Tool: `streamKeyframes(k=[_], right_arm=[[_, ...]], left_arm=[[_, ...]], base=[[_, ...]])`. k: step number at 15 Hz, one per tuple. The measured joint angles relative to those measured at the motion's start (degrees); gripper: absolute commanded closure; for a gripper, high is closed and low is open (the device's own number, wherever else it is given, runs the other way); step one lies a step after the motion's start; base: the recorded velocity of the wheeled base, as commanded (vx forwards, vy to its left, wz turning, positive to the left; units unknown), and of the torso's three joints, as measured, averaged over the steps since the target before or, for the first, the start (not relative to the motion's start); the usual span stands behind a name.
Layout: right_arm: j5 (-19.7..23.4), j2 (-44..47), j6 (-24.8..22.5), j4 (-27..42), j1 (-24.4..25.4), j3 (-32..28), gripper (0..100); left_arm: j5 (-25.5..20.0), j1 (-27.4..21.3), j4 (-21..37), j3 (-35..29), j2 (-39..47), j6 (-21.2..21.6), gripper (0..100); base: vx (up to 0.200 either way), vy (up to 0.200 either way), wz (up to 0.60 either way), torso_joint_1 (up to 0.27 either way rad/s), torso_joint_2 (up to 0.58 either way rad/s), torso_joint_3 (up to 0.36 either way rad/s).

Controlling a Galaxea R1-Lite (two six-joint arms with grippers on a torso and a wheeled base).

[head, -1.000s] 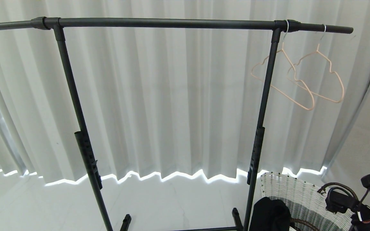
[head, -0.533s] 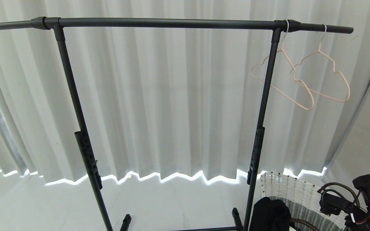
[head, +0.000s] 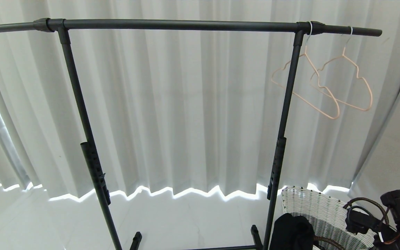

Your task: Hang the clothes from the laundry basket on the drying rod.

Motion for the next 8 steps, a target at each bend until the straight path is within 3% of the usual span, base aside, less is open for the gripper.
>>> streamKeyframes(k=[4, 8], right_arm=[[0.11, -2.82, 2.57, 0.09, 0.0, 1.87, 100], [0.34, -13.07, 4.19, 1.02, 0.04, 4.6, 100]], left_arm=[[0.0, 0.0, 0.02, 0.0, 0.0, 0.0, 0], [0.0, -0.05, 0.04, 0.0, 0.0, 0.0, 0]], base=[[0.0, 0.0, 0.0, 0.0, 0.0, 0.0], [0.0, 0.0, 0.0, 0.0, 0.0, 0.0]])
